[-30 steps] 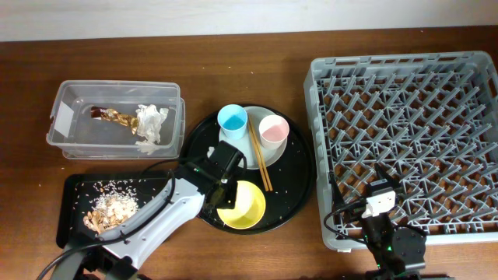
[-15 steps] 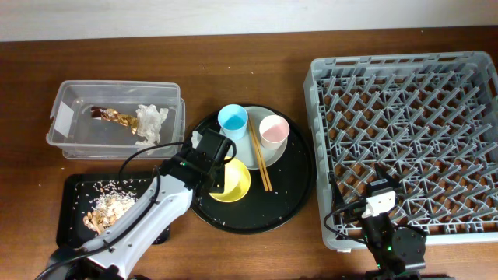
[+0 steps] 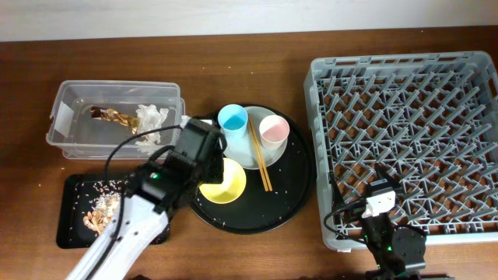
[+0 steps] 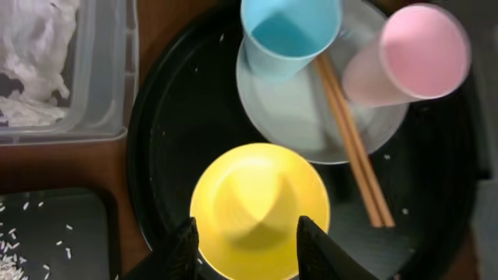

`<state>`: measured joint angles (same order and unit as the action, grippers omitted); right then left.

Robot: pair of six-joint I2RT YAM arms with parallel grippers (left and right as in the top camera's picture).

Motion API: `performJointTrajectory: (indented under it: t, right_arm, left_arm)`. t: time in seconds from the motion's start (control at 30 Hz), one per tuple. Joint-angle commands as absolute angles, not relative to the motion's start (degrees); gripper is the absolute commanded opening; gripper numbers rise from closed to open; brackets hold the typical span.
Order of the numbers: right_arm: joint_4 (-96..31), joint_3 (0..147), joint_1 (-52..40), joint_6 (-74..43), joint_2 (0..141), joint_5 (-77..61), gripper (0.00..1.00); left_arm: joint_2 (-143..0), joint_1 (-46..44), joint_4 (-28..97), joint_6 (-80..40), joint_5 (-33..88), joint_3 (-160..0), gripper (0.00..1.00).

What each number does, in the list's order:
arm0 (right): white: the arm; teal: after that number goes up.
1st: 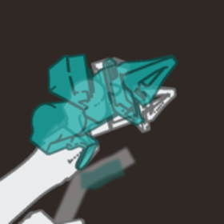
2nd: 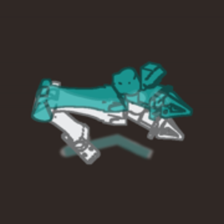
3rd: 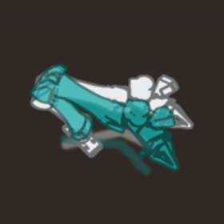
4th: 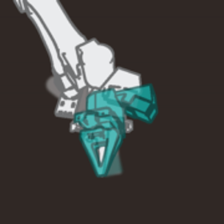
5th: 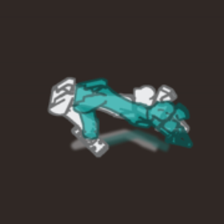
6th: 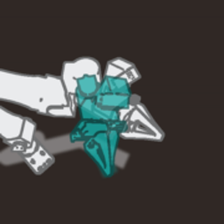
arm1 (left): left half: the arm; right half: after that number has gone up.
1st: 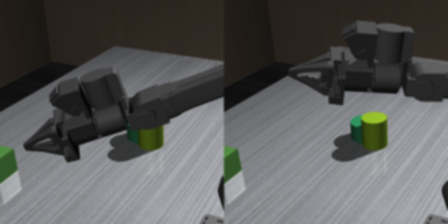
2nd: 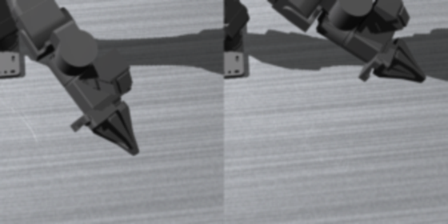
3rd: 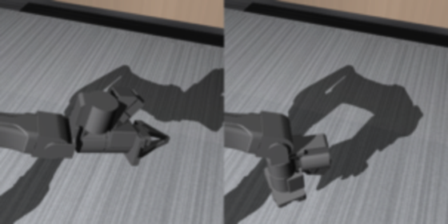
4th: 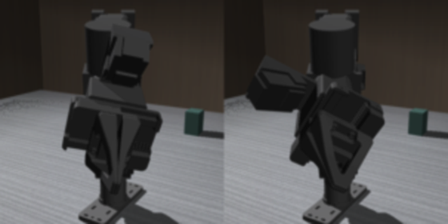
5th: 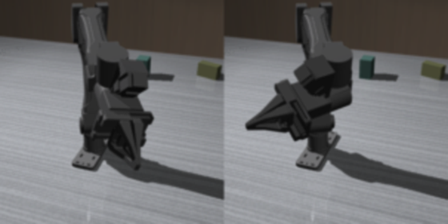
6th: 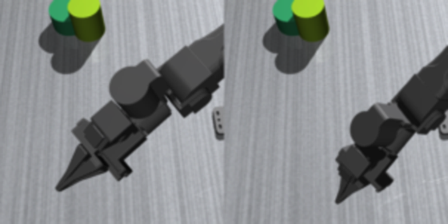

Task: Sort waste into correct bins and load items into the dishwasher rack
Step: 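Grasp the blue cup with the left gripper and lift it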

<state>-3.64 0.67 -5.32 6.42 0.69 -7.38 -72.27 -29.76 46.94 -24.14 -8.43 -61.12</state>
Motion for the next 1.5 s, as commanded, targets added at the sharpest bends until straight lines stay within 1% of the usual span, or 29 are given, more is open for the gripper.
performJointTrajectory:
  t: [0.0, 0.07, 0.27, 0.4, 0.47, 0.53, 0.6, 0.63, 0.67, 0.8, 0.87, 0.93, 1.07, 1.17, 1.3, 1.33, 1.37, 1.4, 1.43, 1.47]
  right_arm:
    - [-3.9, 0.3, -5.6, 6.3, 0.4, -6.9, 0.98]
    - [-3.9, 0.3, -5.6, 6.3, 0.4, -6.9, 0.98]
    - [-3.9, 0.3, -5.6, 6.3, 0.4, -6.9, 0.98]
    - [-3.9, 0.3, -5.6, 6.3, 0.4, -6.9, 0.98]
    - [-3.9, 0.3, -5.6, 6.3, 0.4, -6.9, 0.98]
    - [-3.9, 0.3, -5.6, 6.3, 0.4, -6.9, 0.98]
    - [-3.9, 0.3, -5.6, 6.3, 0.4, -6.9, 0.98]
    - [-3.9, 0.3, -5.6, 6.3, 0.4, -6.9, 0.98]
    - [-3.9, 0.3, -5.6, 6.3, 0.4, -6.9, 0.98]
    - [-2.6, 0.3, -5.6, 6.3, 0.4, -6.9, 0.98]
    - [-2.9, 0.3, -5.6, 6.3, 0.4, -6.9, 0.98]
    - [-3.7, 0.3, -5.6, 6.3, 0.4, -6.9, 0.98]
    - [-3.9, 0.3, -5.6, 6.3, 0.4, -6.9, 0.98]
    - [-3.8, 0.3, -5.6, 6.3, 0.4, -6.9, 0.98]
    - [-3.6, 0.3, -5.6, 6.3, 0.4, -6.9, 0.98]
    - [-0.9, 0.5, -5.6, 6.3, 0.4, -6.9, 0.98]
    - [-0.2, 1.0, -5.6, 6.3, 0.4, -6.9, 0.98]
    - [0.3, 2.1, -5.6, 6.3, 0.4, -6.8, 0.98]
    - [0.1, 4.2, -5.6, 6.3, 0.4, -5.3, 0.98]
    - [-0.8, 6.5, -5.6, 6.3, 0.4, -2.9, 0.98]
  left_arm:
    - [-72.1, -29.6, 49.6, -23.9, 1.1, -61.6, 0.41]
    - [-74.2, -31.9, 50.1, -23.9, 5.4, -61.1, 0.41]
    - [-85.3, -40.1, 47.3, -23.9, 4.6, -60.9, 0.42]
    - [-90.5, -40.7, 46.3, -23.9, 1.0, -60.9, 0.4]
    - [-90.5, -40.7, 46.1, -23.9, -1.3, -61.0, 0.37]
    - [-88.9, -40.5, 45.7, -23.9, -2.3, -62.7, 0.37]
    - [-87.1, -39.2, 44.8, -24.2, -4.2, -65.2, 0.38]
    - [-86.4, -36.9, 43.5, -24.3, -4.3, -67.6, 0.44]
    - [-86.5, -34.8, 42.3, -24.3, -4.3, -69.5, 0.45]
    - [-86.6, -25.4, 33.6, -24.4, -2.1, -71.1, 0.47]
    - [-87.0, -22.3, 30.2, -24.6, -1.0, -71.1, 0.46]
    - [-89.1, -21.7, 28.0, -24.6, -1.1, -71.1, 0.47]
    - [-97.7, -21.6, 23.1, -24.8, -1.2, -71.1, 0.47]
    - [-102.9, -21.6, 22.7, -24.8, -1.3, -71.1, 0.46]
    - [-104.8, -21.6, 22.7, -24.8, -1.3, -71.1, 0.45]
    - [-105.1, -21.6, 22.8, -24.8, -1.3, -71.1, 0.4]
    - [-105.1, -21.6, 22.7, -24.8, -1.3, -71.1, 0.33]
    - [-105.1, -21.6, 22.7, -24.8, -1.3, -71.1, 0.24]
    - [-105.1, -21.6, 22.6, -24.8, -1.3, -71.1, 0.13]
    - [-105.1, -21.6, 22.7, -24.8, -1.3, -71.1, 0.08]
